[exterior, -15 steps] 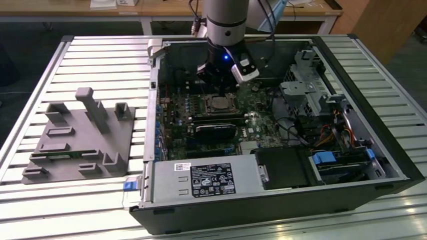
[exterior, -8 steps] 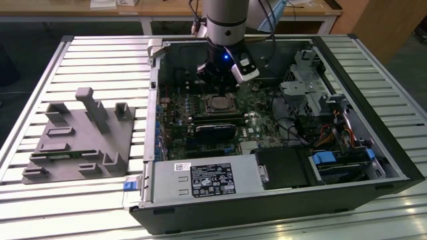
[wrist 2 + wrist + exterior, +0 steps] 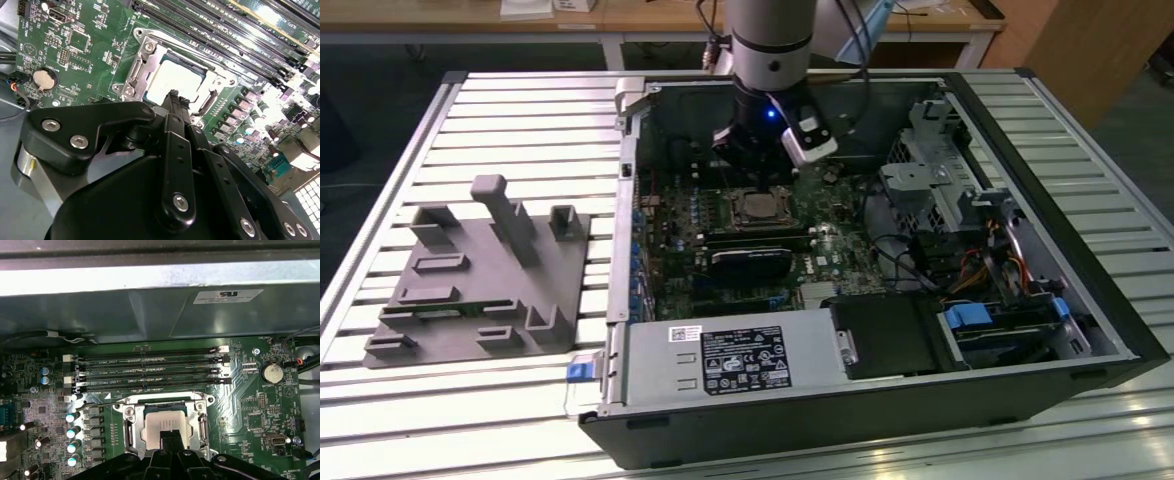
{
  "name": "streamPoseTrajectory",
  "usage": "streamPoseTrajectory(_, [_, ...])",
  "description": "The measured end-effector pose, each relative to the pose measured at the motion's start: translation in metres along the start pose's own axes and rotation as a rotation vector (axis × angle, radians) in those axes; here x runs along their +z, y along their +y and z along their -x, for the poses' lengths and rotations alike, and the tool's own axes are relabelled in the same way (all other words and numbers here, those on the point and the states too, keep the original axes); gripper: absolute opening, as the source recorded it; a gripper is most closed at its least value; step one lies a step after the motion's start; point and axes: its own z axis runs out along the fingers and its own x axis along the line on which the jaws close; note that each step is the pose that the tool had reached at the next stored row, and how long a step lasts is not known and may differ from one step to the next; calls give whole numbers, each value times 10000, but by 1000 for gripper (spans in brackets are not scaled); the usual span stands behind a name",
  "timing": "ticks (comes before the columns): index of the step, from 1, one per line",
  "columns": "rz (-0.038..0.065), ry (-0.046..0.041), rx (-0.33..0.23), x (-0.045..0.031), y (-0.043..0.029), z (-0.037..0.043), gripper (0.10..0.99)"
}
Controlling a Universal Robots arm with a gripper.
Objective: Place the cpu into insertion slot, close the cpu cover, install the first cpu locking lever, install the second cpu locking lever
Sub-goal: 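Install the first cpu locking lever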
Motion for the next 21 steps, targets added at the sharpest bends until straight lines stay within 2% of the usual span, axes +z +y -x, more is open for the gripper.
streamPoseTrajectory(11, [2, -1, -1, -6, -11, -146, 106])
streamPoseTrajectory(21, [2, -12, -2, -17, -28, -377, 106])
